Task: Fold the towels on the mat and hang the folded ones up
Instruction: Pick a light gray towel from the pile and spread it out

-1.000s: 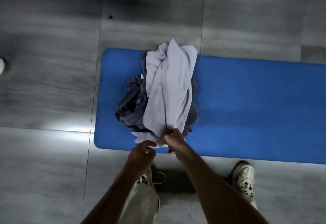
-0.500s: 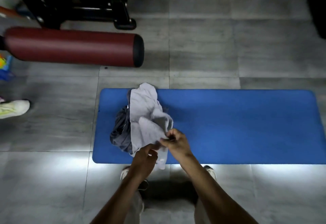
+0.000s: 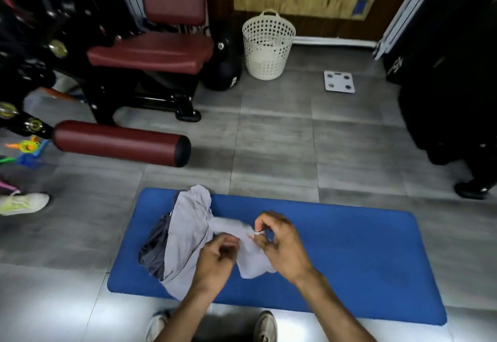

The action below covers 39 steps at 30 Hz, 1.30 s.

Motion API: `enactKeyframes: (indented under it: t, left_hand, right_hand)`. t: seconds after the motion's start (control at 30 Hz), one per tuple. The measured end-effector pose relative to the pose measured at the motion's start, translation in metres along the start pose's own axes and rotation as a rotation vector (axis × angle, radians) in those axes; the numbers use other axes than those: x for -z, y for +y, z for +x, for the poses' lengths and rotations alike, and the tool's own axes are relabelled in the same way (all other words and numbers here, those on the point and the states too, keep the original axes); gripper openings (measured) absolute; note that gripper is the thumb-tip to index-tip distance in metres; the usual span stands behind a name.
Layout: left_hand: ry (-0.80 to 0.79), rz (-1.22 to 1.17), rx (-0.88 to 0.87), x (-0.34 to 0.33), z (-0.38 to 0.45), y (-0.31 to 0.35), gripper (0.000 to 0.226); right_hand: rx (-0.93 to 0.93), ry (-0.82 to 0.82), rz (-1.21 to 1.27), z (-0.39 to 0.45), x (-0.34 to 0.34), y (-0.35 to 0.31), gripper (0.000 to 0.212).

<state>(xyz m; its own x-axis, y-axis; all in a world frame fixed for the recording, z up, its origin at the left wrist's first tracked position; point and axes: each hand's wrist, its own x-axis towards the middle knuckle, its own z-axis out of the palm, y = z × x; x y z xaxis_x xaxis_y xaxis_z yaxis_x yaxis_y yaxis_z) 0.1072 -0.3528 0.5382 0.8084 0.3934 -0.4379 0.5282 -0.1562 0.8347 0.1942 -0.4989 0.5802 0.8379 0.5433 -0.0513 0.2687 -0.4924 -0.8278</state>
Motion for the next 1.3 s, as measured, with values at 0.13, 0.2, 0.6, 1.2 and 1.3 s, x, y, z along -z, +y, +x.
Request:
enactKeyframes:
  t: [0.13,0.2,0.6,1.2,1.3]
  left_hand:
    - [0.100,-0.011,-0.108,-0.024,-0.041,0.060,0.028]
    - [0.132,-0.013,-0.157,-0.030,-0.057,0.081,0.031]
    - [-0.260,0.297,-0.667,-0.047,-0.167,0.137,0.046]
    - [-0.743,0.302,-0.370,-0.126,-0.236,0.155,0.040]
    - [-0.636,0.514,-0.422,-0.140,-0.219,0.147,0.049]
  right_hand:
    - [-0.025,-0.041,0.174,-0.023,0.070,-0.034,0.021]
    - [-0.015,-0.043,0.233,-0.038,0.098,-0.049,0.015]
    - [0.024,0.027,0.259,-0.176,0.185,-0.093,0.009]
    - [0.000,0.047,-0.214,-0.299,0.299,-0.033,0.013]
    - [-0.023,0.145,-0.050,-0.307,0.356,0.006,0.020]
